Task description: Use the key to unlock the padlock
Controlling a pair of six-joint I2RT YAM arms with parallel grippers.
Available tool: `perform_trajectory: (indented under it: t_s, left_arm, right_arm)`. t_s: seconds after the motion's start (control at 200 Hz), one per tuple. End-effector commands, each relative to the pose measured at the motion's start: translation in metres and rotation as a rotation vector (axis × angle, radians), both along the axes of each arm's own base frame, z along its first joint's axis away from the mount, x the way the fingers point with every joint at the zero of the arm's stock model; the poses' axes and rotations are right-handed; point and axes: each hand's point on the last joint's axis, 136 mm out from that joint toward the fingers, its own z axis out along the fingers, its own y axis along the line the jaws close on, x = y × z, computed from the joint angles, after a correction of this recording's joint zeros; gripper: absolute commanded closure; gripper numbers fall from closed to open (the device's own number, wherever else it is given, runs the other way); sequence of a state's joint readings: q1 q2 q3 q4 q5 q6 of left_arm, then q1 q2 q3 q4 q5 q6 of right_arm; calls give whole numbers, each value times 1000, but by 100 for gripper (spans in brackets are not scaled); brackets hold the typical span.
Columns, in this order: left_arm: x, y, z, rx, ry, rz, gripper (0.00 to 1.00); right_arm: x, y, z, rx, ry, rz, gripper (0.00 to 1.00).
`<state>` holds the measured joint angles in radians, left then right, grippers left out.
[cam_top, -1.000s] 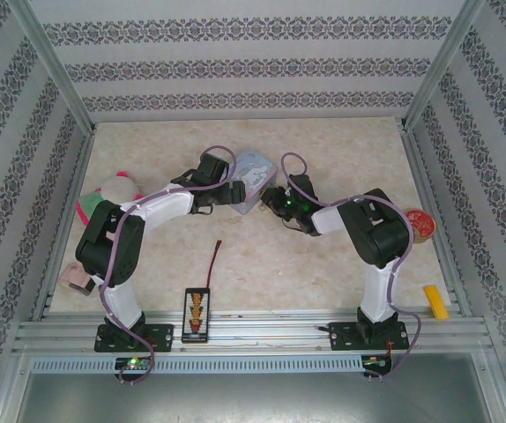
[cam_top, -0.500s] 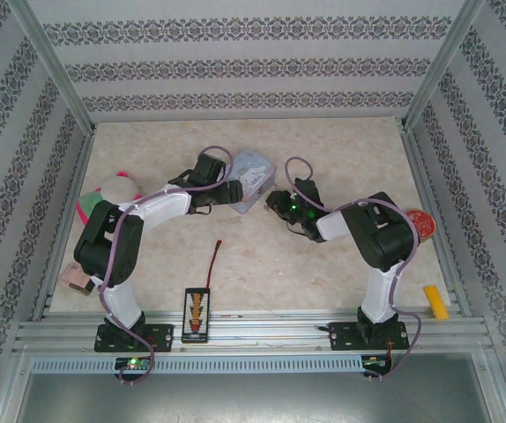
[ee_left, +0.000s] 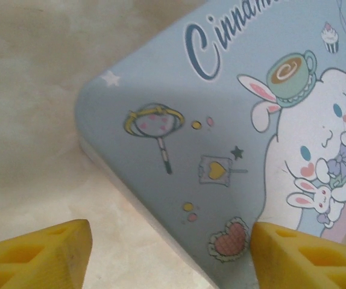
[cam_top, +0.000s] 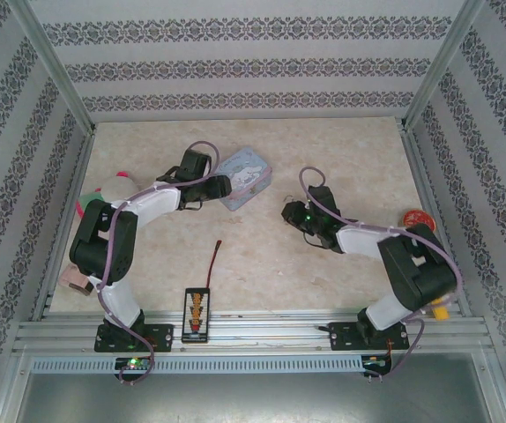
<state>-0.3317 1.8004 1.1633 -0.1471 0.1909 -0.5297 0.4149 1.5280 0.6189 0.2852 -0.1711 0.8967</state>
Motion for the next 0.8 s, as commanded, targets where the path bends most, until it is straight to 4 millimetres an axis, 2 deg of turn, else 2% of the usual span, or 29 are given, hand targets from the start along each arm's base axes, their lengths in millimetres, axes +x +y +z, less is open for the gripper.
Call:
perform_trajectory:
  t_s: [0.0, 0.135, 0.23, 0.405, 0.535, 0.795]
  left_arm:
    - [20, 4, 27, -82, -61, 19, 25]
    - [31, 4, 38, -188, -63, 42, 16]
    - [34, 2, 41, -223, -48, 50, 7]
    - [37, 1, 37, -222, -19, 55, 2]
    - [37, -1, 29, -218, 16, 45, 6]
    - [54, -12, 27, -237, 10, -1, 17]
  right_arm:
    - [-28, -25, -5, -169, 64, 33, 100]
    - [-47, -42, 4, -323, 136, 97, 100]
    - [-59, -63, 9, -486, 203, 124, 100]
    - [-62, -98, 18, -725, 283, 114, 100]
    - [-53, -109, 16, -824, 327, 134, 100]
    - [-34, -104, -4, -864, 395, 212, 100]
